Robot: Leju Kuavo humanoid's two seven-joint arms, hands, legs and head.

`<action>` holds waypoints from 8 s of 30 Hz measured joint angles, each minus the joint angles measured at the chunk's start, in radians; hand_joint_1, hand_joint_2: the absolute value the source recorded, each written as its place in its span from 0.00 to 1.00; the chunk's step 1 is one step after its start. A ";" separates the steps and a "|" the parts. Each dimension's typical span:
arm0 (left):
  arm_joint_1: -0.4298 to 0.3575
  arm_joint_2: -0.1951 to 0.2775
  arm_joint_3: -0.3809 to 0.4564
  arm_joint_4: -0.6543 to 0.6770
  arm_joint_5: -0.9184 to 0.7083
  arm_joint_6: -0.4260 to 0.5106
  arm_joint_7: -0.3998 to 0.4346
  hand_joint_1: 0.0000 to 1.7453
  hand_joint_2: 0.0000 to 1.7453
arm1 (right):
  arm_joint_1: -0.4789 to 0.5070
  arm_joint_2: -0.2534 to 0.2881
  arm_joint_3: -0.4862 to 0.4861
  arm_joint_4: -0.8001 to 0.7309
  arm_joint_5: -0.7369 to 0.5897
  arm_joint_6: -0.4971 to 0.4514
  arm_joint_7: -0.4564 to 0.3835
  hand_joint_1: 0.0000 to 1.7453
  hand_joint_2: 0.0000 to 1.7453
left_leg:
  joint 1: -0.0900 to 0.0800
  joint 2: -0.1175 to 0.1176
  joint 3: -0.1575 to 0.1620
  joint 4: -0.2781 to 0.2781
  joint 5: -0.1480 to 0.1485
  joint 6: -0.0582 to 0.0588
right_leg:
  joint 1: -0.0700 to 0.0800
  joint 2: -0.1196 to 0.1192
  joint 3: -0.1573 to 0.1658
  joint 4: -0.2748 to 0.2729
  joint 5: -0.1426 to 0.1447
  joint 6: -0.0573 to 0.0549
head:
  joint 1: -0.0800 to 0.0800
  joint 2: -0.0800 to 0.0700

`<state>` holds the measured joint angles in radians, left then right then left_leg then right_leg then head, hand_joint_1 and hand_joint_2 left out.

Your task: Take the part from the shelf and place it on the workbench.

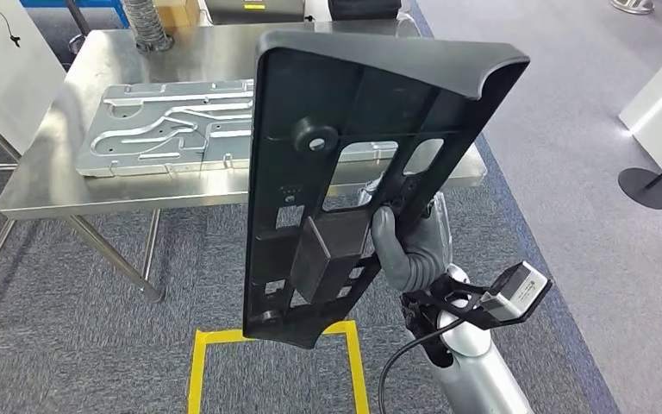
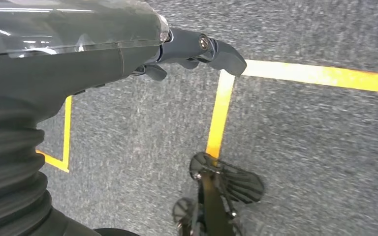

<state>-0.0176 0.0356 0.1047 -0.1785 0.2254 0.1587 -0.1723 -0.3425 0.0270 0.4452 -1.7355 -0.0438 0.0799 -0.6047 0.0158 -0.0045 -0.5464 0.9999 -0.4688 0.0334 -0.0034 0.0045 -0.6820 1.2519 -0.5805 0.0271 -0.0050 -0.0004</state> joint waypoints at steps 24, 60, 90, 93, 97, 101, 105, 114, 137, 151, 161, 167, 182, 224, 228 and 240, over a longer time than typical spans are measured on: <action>0.012 -0.005 0.001 0.004 -0.018 -0.002 -0.003 0.00 1.00 | 0.031 -0.018 -0.001 -0.136 0.008 0.051 -0.076 1.00 1.00 | -0.015 0.001 -0.108 0.037 0.076 -0.025 | 0.000 0.009 0.268 -0.280 -0.001 -0.022 | 0.000 0.000; 0.001 -0.008 0.048 0.005 -0.013 -0.026 -0.049 0.00 1.00 | -0.280 -0.080 -0.151 -0.024 0.890 -0.288 0.298 1.00 1.00 | -0.004 0.001 -0.051 -0.004 0.049 -0.012 | -0.002 0.002 0.032 -0.073 0.023 -0.007 | 0.002 0.000; -0.008 0.004 0.048 0.004 -0.099 -0.085 -0.107 0.00 1.00 | -0.712 0.295 0.553 1.182 1.495 -0.239 0.488 0.25 0.25 | 0.001 0.000 -0.065 -0.001 0.058 -0.027 | 0.013 0.004 0.072 -0.166 0.065 -0.028 | 0.002 0.000; -0.008 0.004 0.047 0.004 -0.102 -0.086 -0.119 0.00 1.00 | -0.704 0.298 0.574 1.199 1.475 -0.240 0.494 0.00 0.00 | 0.000 0.000 -0.062 -0.002 0.055 -0.020 | 0.006 0.002 -0.031 0.031 -0.011 -0.018 | 0.002 0.000; -0.007 0.005 0.047 0.004 -0.105 -0.079 -0.123 0.00 0.50 | -0.695 0.301 0.590 1.210 1.432 -0.238 0.497 0.00 0.00 | -0.001 -0.002 -0.053 -0.001 0.049 -0.022 | 0.004 0.001 0.009 -0.089 0.093 -0.028 | 0.002 0.000; -0.007 0.003 0.047 0.004 -0.113 -0.079 -0.130 0.00 0.00 | -0.698 0.308 0.589 1.213 1.348 -0.217 0.486 0.00 0.00 | -0.006 -0.003 -0.051 0.002 0.044 -0.038 | 0.013 0.000 0.078 -0.242 0.143 -0.043 | 0.002 0.000; -0.007 0.004 0.047 0.004 -0.119 -0.086 -0.126 0.00 0.00 | -0.700 0.314 0.546 1.214 1.179 -0.153 0.422 0.00 0.00 | -0.002 -0.001 -0.071 0.056 0.003 -0.060 | 0.004 -0.002 0.090 -0.264 0.154 -0.060 | 0.002 0.000; -0.004 0.010 0.046 0.004 -0.135 -0.112 -0.120 0.00 0.00 | -0.697 0.311 0.234 1.168 0.417 0.153 0.189 0.00 0.00 | 0.010 -0.001 -0.058 0.046 0.030 -0.076 | 0.002 0.001 0.091 -0.243 0.139 -0.046 | 0.002 0.000; 0.026 -0.017 0.123 0.004 -0.082 -0.107 -0.141 0.00 0.00 | 0.071 -0.083 -0.474 0.045 0.503 -0.758 -0.058 0.00 0.00 | -0.009 -0.005 -0.077 0.137 -0.077 -0.043 | 0.006 -0.022 0.096 -0.283 0.171 -0.054 | 0.002 0.000; 0.019 -0.024 0.158 0.004 -0.107 -0.108 -0.155 0.00 0.00 | 0.475 -0.069 -0.866 0.126 0.736 -0.704 -0.034 0.00 0.00 | -0.009 0.002 0.043 -0.023 -0.008 -0.001 | -0.006 -0.010 0.029 -0.201 0.139 0.005 | 0.002 0.000; 0.029 -0.038 0.177 0.004 -0.122 -0.110 -0.162 0.00 0.00 | 0.413 -0.096 -1.260 0.763 0.847 -0.752 -0.081 0.00 0.00 | -0.014 0.004 -0.061 0.003 0.064 -0.018 | -0.005 -0.006 0.213 -0.262 0.055 0.001 | 0.001 0.000; 0.033 -0.039 0.188 0.005 -0.127 -0.112 -0.167 0.00 0.00 | 0.390 -0.115 -1.393 1.055 0.950 -0.773 -0.031 0.00 1.00 | -0.011 0.003 -0.096 0.101 -0.039 -0.047 | -0.006 -0.012 0.176 -0.282 0.098 -0.049 | 0.000 0.000; 0.018 -0.036 0.193 0.003 -0.157 -0.127 -0.169 0.00 0.00 | 0.333 -0.054 -1.502 1.441 1.430 -0.625 0.637 0.00 0.00 | -0.024 0.014 0.113 -0.072 -0.026 0.017 | 0.003 -0.008 0.032 -0.186 0.105 -0.012 | 0.001 0.000; -0.005 -0.044 0.194 0.002 -0.173 -0.180 -0.167 0.00 0.00 | 0.275 0.030 -1.450 1.526 1.483 -0.365 0.576 0.00 0.00 | -0.019 0.021 -0.053 -0.007 0.067 -0.014 | 0.006 -0.006 0.241 -0.301 0.052 -0.023 | 0.000 0.000; -0.004 -0.044 0.194 0.002 -0.182 -0.182 -0.167 0.00 0.00 | 0.273 0.030 -1.450 1.529 1.481 -0.322 0.621 0.00 0.00 | -0.015 0.014 -0.074 0.036 0.014 -0.031 | -0.003 -0.014 0.217 -0.310 0.085 -0.044 | 0.000 0.000; -0.009 -0.042 0.194 0.002 -0.200 -0.191 -0.167 0.00 0.00 | 0.273 0.031 -1.464 1.530 1.438 -0.255 0.675 0.00 0.00 | -0.007 0.004 0.114 -0.031 -0.080 -0.027 | -0.001 -0.015 0.061 -0.252 0.190 -0.010 | 0.000 0.000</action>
<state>-0.0267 -0.0060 0.2982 -0.1766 0.0253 -0.0319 -0.3395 -0.0695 0.0582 -1.0184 -0.2056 1.3943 -0.1754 0.0699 0.0083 -0.0010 -0.4324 0.9693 -0.5486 0.0059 -0.0047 -0.0104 -0.6213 0.9998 -0.3905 0.0176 -0.0045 -0.0002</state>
